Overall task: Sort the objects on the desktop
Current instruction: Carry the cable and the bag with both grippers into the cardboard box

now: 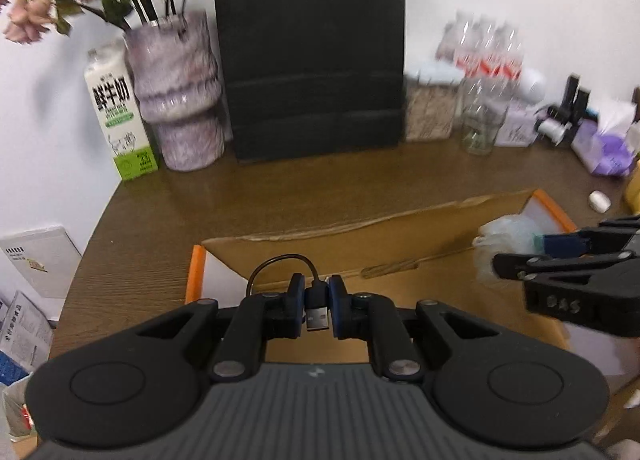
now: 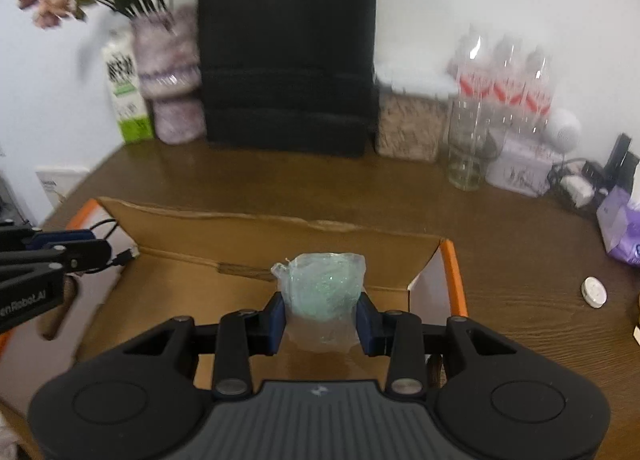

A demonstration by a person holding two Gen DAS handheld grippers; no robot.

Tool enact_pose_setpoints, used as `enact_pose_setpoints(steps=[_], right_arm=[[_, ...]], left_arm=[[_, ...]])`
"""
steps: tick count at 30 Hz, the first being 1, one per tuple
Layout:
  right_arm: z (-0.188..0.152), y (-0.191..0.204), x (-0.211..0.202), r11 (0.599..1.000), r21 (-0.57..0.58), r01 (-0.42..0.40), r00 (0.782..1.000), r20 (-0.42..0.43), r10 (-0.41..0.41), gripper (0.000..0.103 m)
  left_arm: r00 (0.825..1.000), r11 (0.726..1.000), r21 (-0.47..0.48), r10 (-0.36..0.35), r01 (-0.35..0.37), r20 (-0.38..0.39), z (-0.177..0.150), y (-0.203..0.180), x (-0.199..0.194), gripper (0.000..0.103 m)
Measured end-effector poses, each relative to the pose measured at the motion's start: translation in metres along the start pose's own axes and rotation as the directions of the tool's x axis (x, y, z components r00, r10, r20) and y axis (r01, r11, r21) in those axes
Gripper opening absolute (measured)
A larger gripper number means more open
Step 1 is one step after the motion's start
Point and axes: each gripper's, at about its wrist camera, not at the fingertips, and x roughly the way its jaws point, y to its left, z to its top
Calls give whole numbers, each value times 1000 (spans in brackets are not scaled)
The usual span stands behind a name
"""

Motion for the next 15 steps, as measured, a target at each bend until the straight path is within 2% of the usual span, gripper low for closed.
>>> enact_pose_setpoints(steps=[8,13,15], right_arm=[[0,-10,33,999,23,-43,997,-57,45,36],[-5,-13,40,997,37,-69,995,-76,72,39],[-6,-16,39,996,52,-78,994,-77,82,39]], left_arm=[[994,1000,5,-6,7,-112,-8,5,45,13],[983,998,-63,-35,24,-179,-13,18,58,13],[981,998,-62,-30,19,-193,-16,18,58,13]])
